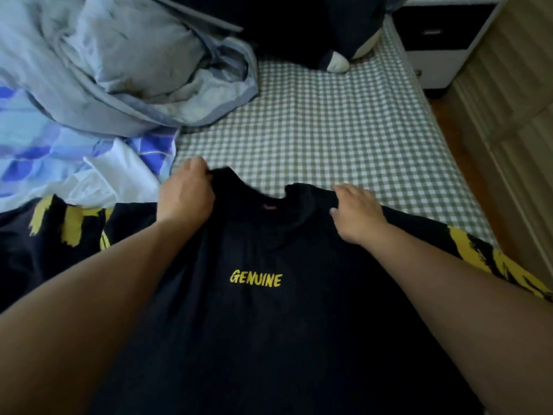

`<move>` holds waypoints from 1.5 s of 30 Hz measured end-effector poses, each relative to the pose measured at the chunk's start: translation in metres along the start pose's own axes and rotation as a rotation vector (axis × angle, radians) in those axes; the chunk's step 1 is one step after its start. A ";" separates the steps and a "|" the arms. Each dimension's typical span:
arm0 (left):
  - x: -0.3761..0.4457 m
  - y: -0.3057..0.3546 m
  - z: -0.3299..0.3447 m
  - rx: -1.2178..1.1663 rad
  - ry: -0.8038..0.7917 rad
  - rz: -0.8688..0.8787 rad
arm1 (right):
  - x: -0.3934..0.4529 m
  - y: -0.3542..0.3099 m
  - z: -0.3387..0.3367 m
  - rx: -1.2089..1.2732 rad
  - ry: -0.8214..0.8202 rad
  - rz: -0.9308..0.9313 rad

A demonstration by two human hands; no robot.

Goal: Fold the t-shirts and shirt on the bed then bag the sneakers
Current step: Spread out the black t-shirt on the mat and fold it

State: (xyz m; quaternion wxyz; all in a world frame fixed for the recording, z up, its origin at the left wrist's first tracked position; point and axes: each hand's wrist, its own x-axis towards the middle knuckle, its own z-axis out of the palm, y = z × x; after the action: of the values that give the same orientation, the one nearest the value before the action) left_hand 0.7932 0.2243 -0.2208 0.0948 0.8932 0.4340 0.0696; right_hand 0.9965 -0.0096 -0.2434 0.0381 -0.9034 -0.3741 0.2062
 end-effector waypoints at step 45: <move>-0.152 0.111 0.041 -0.031 -0.216 0.356 | -0.113 0.063 0.007 -0.006 0.465 0.209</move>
State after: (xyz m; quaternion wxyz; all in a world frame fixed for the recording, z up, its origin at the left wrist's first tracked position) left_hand 0.7934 0.0324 -0.2417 0.1407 0.9565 0.2557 -0.0045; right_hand 0.9632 -0.1338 -0.2248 0.0989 -0.9604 -0.2603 -0.0056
